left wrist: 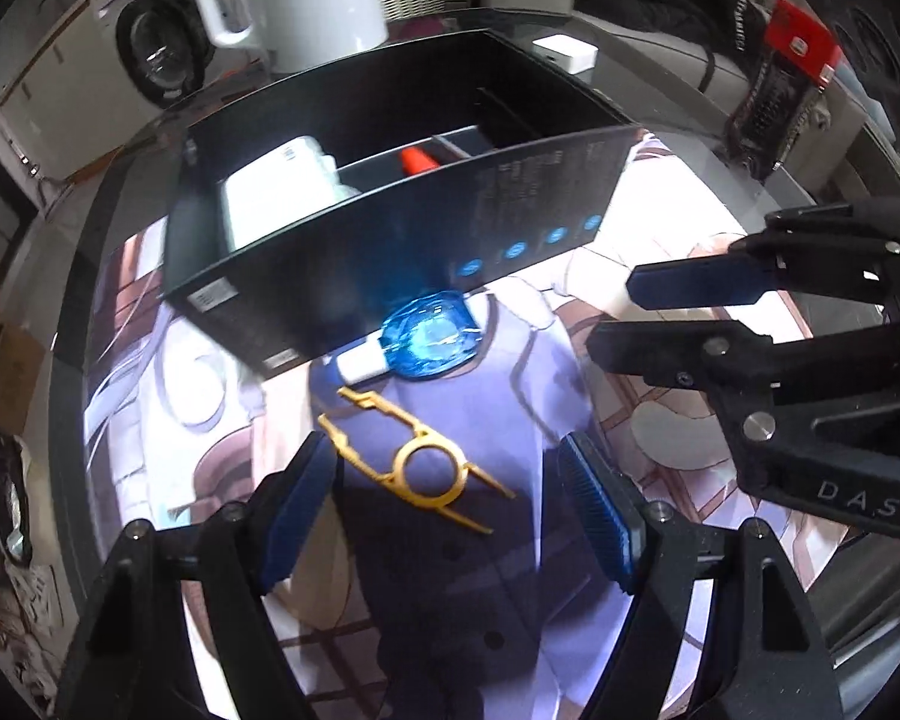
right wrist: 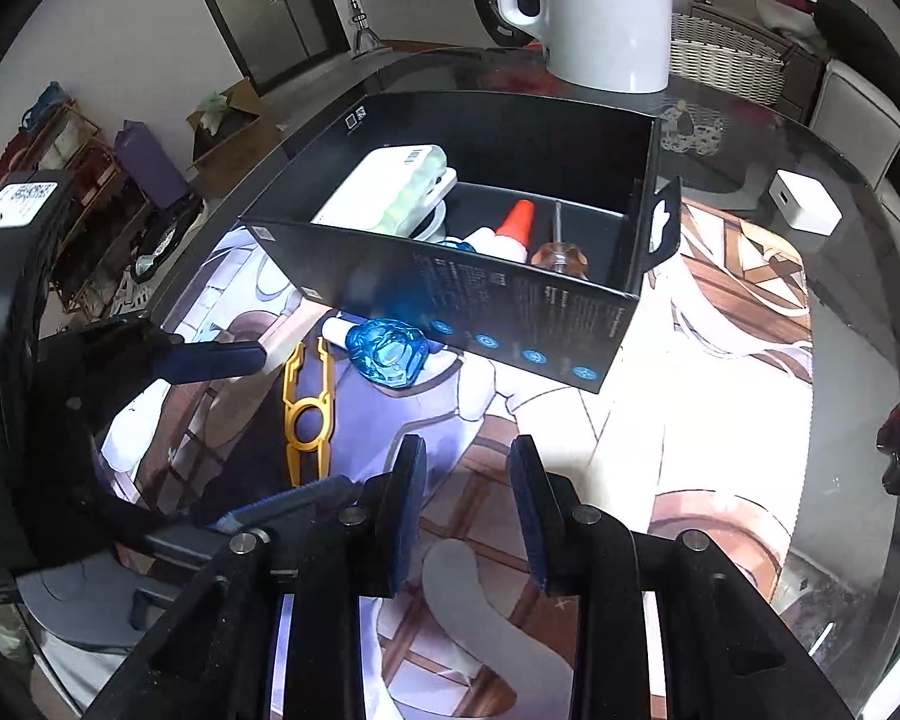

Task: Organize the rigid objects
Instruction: 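Grasp the yellow plastic tool with the left gripper while the right gripper grasps the blue crystal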

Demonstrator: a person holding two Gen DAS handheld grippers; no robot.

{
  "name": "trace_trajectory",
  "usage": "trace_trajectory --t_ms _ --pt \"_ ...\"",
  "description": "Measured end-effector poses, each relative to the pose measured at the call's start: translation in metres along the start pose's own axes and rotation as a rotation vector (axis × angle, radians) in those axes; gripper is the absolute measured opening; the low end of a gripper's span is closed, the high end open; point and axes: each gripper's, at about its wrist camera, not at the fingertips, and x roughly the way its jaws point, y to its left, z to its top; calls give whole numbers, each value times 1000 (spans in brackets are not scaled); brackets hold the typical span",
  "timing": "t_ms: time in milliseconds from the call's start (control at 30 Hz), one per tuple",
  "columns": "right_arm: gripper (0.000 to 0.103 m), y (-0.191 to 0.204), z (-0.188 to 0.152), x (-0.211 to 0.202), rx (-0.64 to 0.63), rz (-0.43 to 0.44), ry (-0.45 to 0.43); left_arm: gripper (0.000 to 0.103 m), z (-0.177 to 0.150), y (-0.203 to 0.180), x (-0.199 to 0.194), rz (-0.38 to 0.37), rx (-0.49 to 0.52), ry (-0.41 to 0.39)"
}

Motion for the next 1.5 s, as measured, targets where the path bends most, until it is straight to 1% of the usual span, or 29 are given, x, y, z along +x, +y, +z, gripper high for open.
trace_trajectory --t_ms 33,200,267,333,433,533,633,700,767,867,933,967,1033,1067,1100,1133,1167,1200,1267,1400,1500 --pt "30 -4 -1 0 1 1 0 77 0 0 3 -12 12 8" --pt "30 -2 2 5 5 0 -1 79 0 -10 7 24 61 6" --pt "30 -7 -4 4 2 -1 -3 79 -1 -13 7 39 77 6" --pt "34 -9 -6 6 -1 -5 -3 80 -2 -14 8 48 89 6" --pt "40 -10 -8 8 -5 -21 -8 80 -5 -5 8 37 59 8" --pt "41 -12 -11 9 -4 -34 -8 80 -6 9 9 12 14 5" --pt "41 -13 -10 7 4 -32 -16 80 -9 17 6 23 -3 -8" --pt "41 -12 -10 1 10 -37 -44 80 -10 19 -3 20 -16 -38" --pt "42 -10 -8 -10 23 -40 -91 80 -11 21 -19 22 -32 -104" --pt "56 -8 -8 -23 47 -33 -153 83 -10 22 -38 54 -31 -189" --pt "56 -7 -8 -29 62 -33 -183 83 -10 25 -46 52 -46 -226" --pt "56 -6 -8 -32 64 -39 -211 83 -10 25 -50 45 -54 -244" --pt "56 -4 -9 -43 61 -61 -281 83 -9 29 -58 64 -70 -291" --pt "60 -4 -10 -47 67 -76 -319 83 -10 31 -62 78 -73 -313" --pt "68 -5 -12 -53 81 -84 -367 83 -9 31 -66 90 -79 -338" --pt "72 -7 -12 -57 91 -87 -399 83 -10 32 -70 102 -90 -365" --pt "79 -8 -14 -60 100 -91 -431 83 -10 35 -74 105 -97 -386" --pt "80 -8 -14 -62 103 -95 -446 83 -10 36 -78 103 -102 -403" --pt "80 -9 -14 -64 101 -97 -458 83 -11 38 -82 97 -110 -416" --pt "80 -8 -14 -66 100 -96 -470 83 -7 41 -81 115 -125 -419" --pt "80 -7 -13 -69 96 -89 -482 83 -7 42 -84 108 -140 -432"
